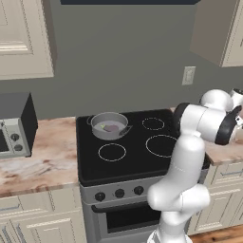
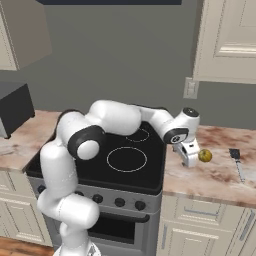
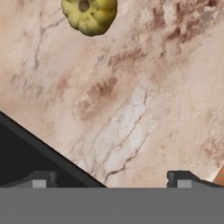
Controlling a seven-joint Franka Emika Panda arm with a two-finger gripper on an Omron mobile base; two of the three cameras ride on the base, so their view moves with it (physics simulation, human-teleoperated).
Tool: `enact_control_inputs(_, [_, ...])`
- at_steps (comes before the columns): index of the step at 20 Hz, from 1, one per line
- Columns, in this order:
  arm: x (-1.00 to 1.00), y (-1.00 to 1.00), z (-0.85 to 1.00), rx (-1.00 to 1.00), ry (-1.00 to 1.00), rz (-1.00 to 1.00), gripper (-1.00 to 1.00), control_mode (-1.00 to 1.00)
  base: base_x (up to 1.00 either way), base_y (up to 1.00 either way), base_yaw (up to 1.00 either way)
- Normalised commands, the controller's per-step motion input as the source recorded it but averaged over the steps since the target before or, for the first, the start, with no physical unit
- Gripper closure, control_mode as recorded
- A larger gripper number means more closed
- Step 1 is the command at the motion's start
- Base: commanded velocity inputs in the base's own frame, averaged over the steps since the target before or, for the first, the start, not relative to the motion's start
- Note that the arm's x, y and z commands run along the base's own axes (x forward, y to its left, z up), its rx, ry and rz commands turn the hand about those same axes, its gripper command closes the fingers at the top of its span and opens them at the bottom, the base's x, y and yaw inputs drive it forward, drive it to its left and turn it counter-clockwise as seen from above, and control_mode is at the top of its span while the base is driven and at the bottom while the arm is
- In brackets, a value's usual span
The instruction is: Put the eggplant and squash in the pot. Retrieve the spatula and lightly stir the vegetables in the pot.
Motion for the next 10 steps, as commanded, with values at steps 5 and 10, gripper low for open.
enact_control_inputs(5, [0.00,-0.32,0.03,0.00,0.21,0.00,-1.00,-1.00,0.00,0.00,0.00])
enact_control_inputs(10, [0.00,-0.07,-0.02,0.00,-0.04,0.00,-1.00,-1.00,0.00,0.00,0.00])
